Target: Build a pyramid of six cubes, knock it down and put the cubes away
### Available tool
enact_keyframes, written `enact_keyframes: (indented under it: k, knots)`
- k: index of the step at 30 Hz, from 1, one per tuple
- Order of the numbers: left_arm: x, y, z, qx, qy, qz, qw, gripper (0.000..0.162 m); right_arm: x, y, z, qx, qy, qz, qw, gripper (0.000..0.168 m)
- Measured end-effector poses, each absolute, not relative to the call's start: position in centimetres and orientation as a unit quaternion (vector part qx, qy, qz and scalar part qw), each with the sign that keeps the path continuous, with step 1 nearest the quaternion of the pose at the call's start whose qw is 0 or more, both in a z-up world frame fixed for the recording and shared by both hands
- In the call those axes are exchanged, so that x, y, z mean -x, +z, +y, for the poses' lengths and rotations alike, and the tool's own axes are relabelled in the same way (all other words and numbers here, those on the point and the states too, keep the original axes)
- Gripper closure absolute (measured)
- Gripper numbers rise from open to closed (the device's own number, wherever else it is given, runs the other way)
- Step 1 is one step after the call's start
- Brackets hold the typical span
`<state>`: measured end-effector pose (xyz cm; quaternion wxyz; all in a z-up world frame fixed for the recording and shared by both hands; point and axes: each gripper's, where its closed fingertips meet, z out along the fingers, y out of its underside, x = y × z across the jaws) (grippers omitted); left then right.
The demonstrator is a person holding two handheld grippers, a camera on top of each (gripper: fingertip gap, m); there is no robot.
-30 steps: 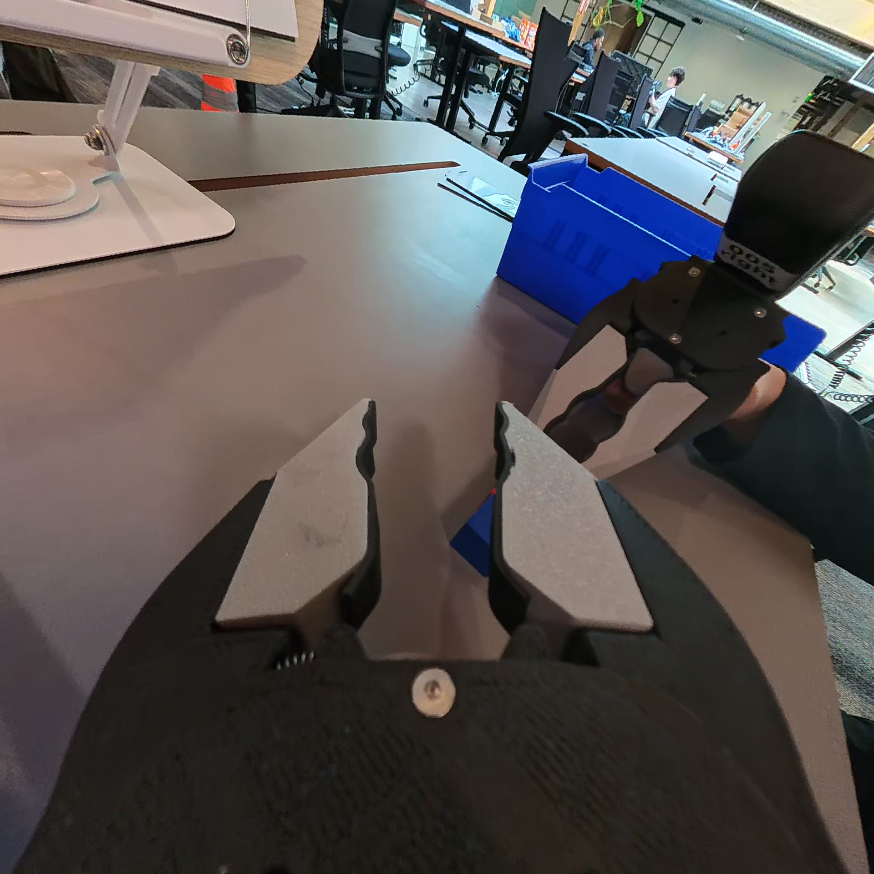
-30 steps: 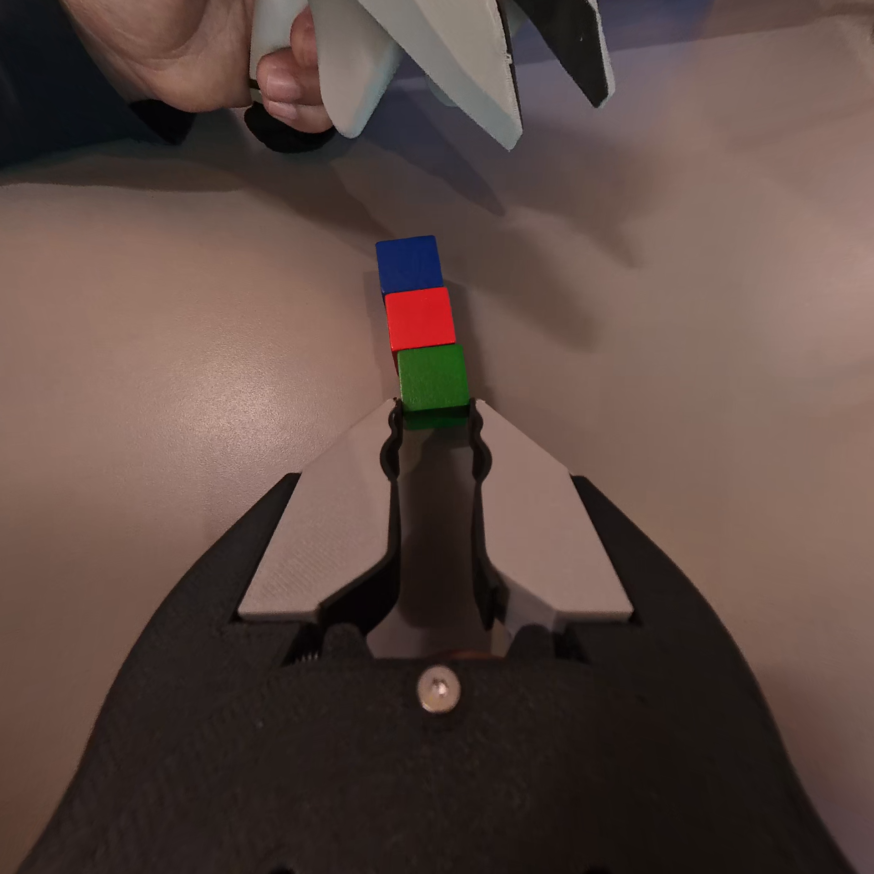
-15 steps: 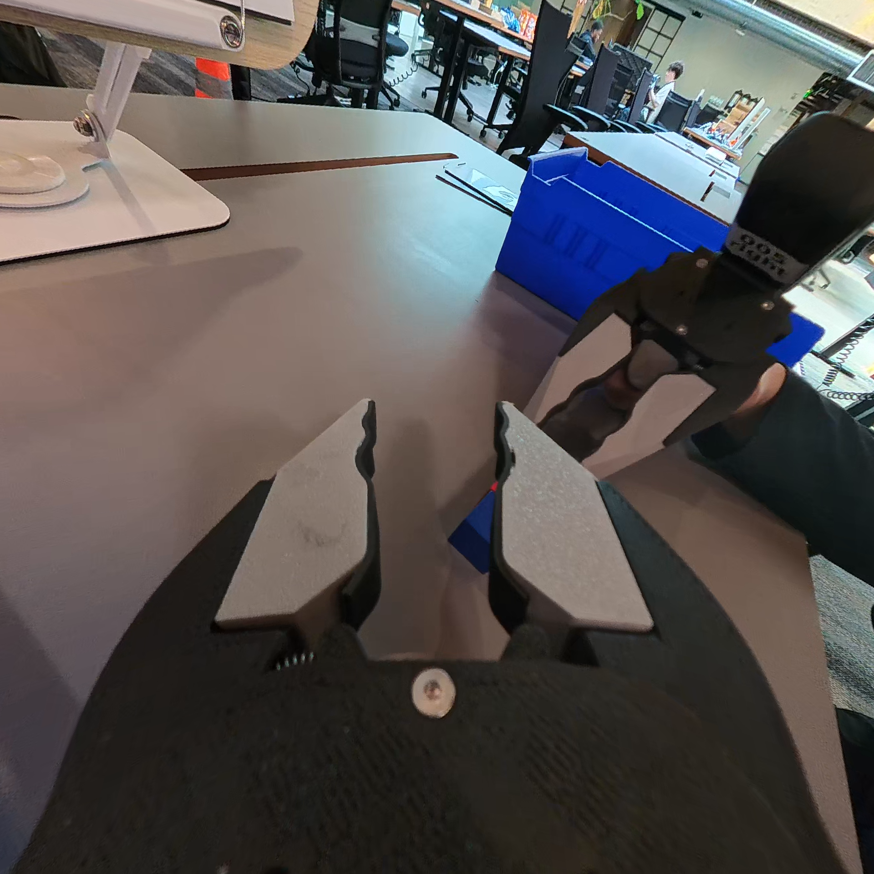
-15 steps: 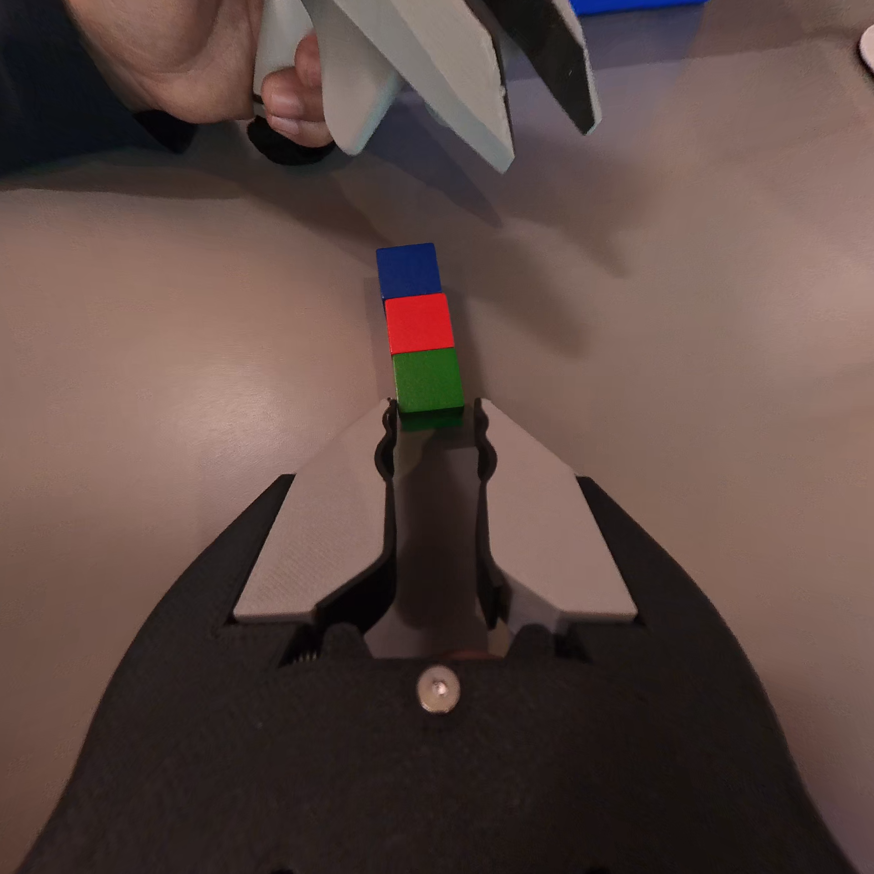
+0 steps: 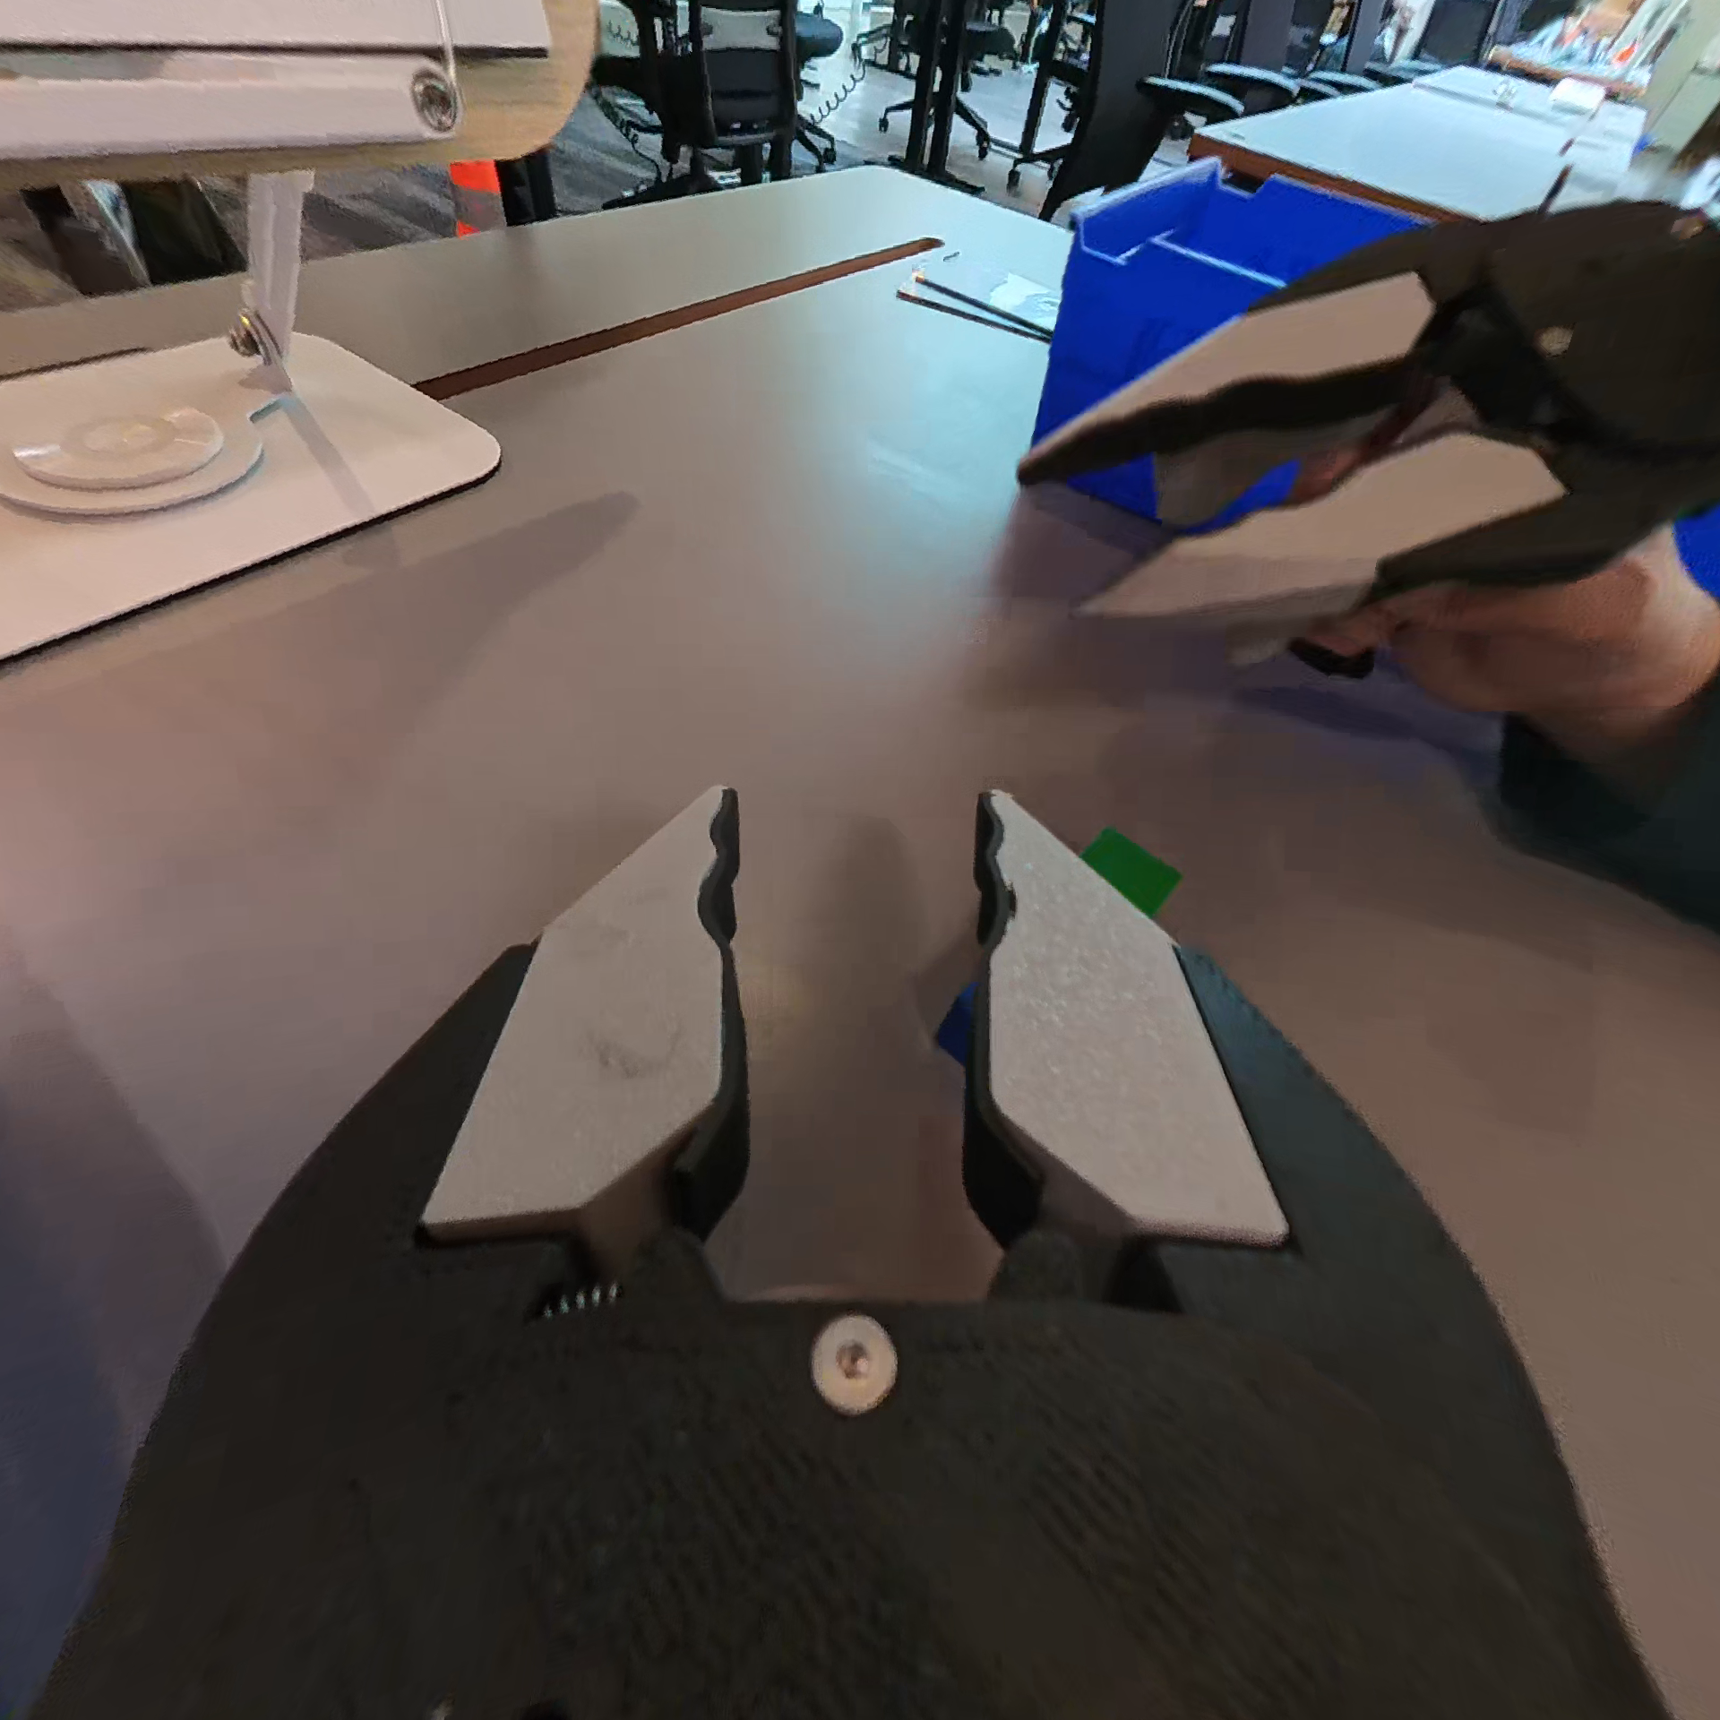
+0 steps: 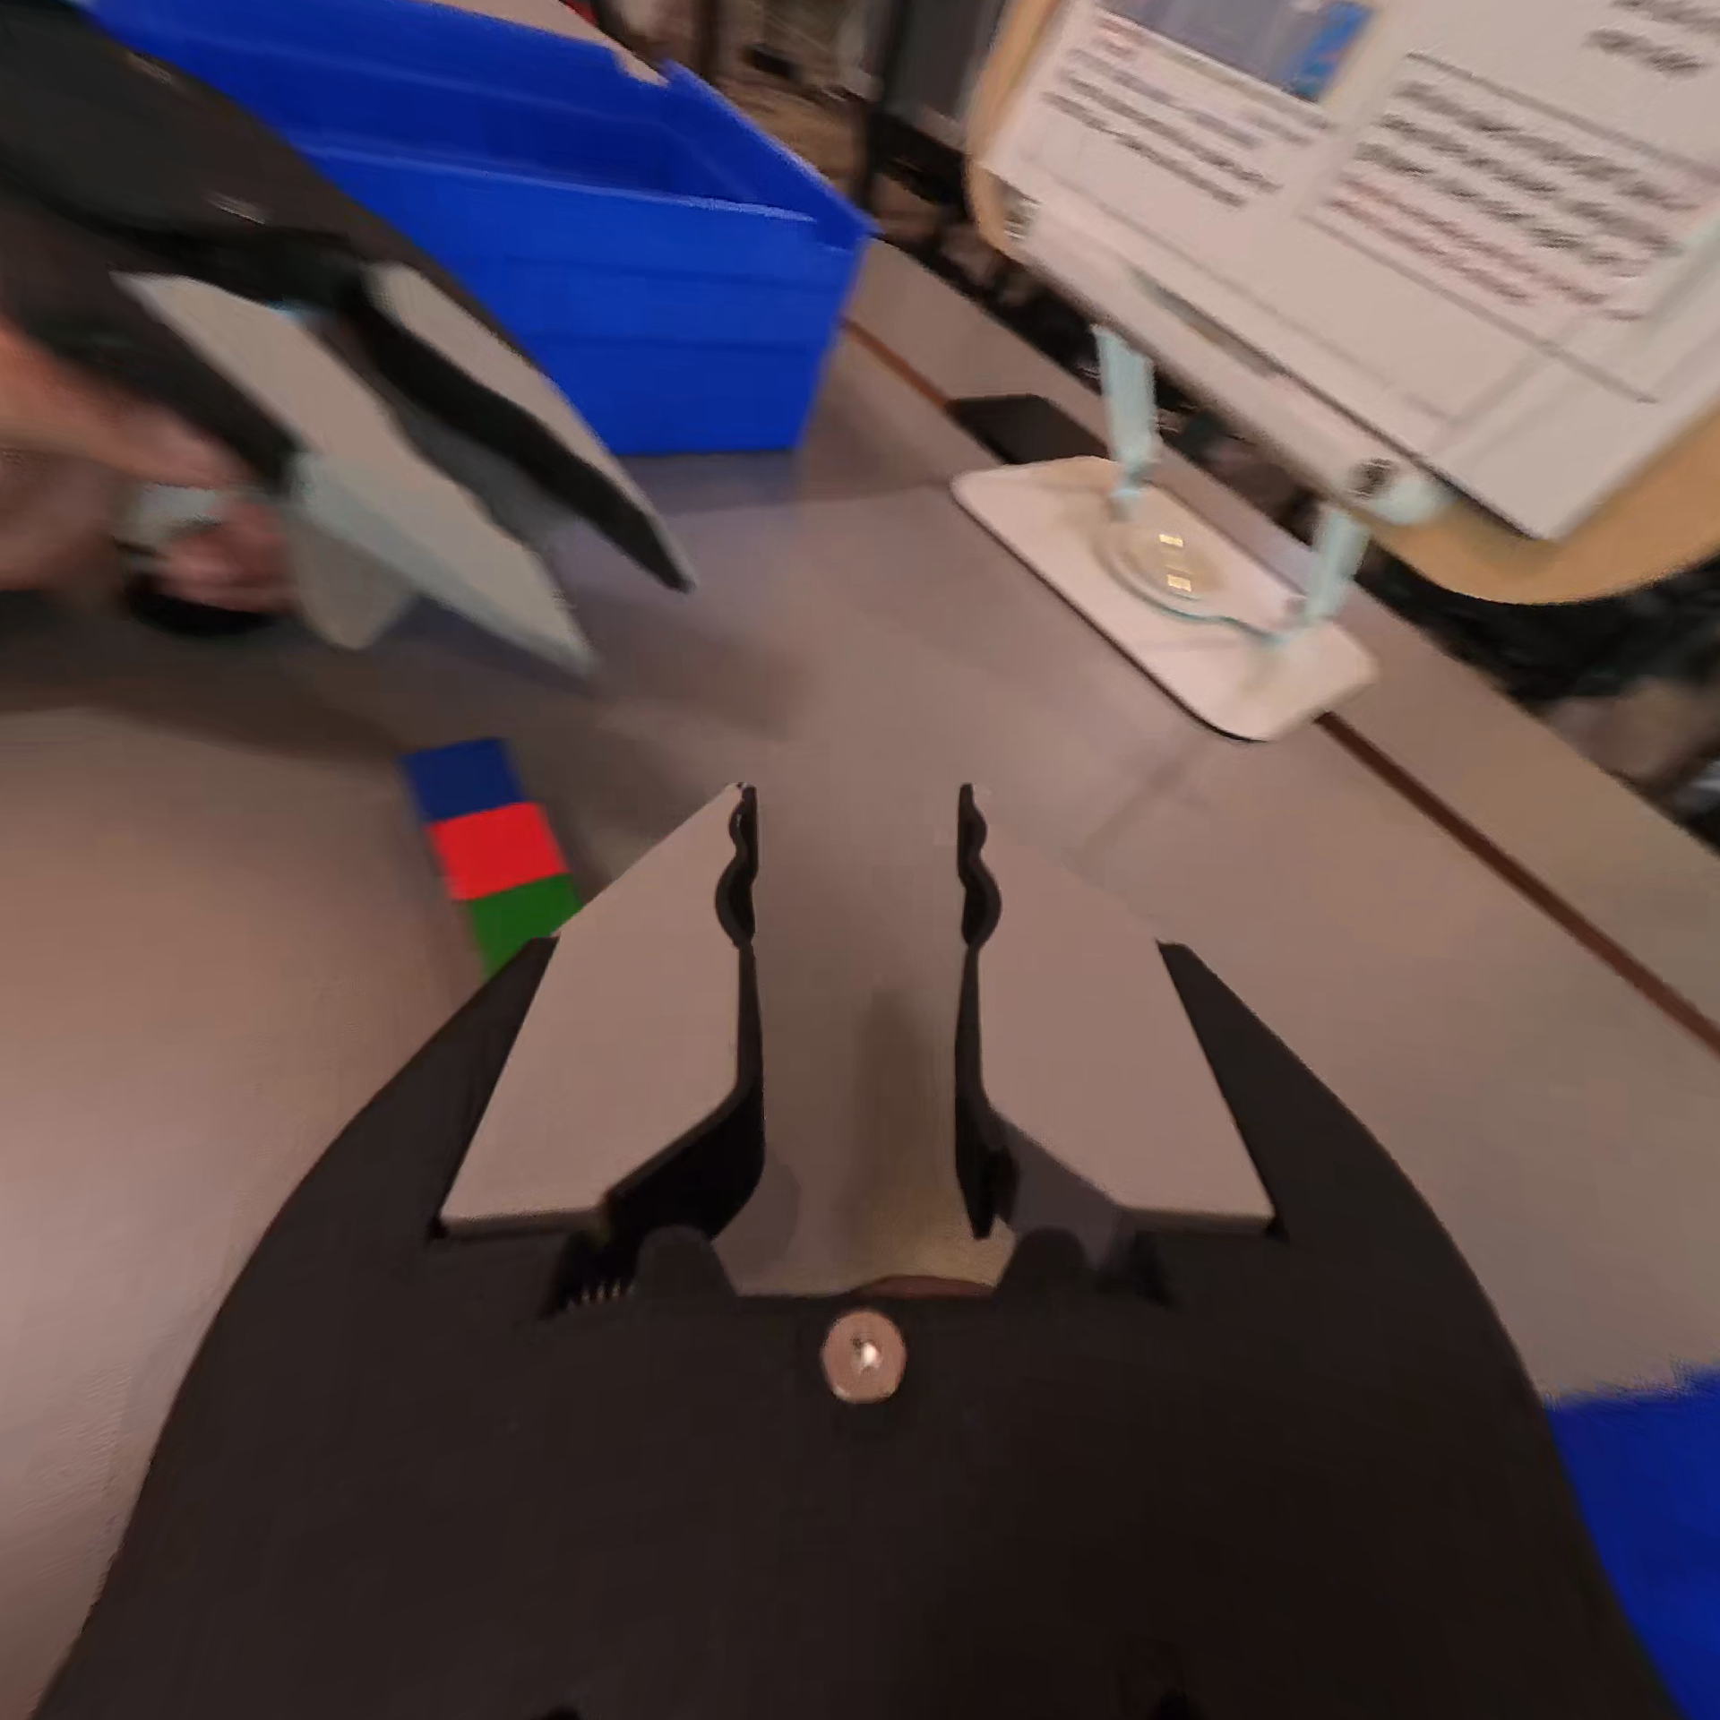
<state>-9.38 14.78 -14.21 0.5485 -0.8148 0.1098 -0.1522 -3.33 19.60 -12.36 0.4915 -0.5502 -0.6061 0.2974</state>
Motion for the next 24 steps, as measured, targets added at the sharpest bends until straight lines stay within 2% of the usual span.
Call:
enact_keyframes:
  k: [4, 8, 24]
  knots:
    - [8.4, -14.8, 14.4, 0.817, -0.101, 0.158, 0.546, 0.111, 2.8, -12.7, 21.8, 0.591, 0.277, -0.567, 0.502, 0.127]
    - [7.7, -14.5, 14.1, 0.807, -0.085, 0.177, 0.556, 0.112, 2.0, -13.4, 24.3, 0.639, 0.236, -0.521, 0.514, 0.110]
    - [10.1, -14.4, 14.6, 0.814, -0.021, 0.131, 0.565, 0.118, 1.4, -12.0, 24.8, 0.647, 0.244, -0.471, 0.548, 0.119]
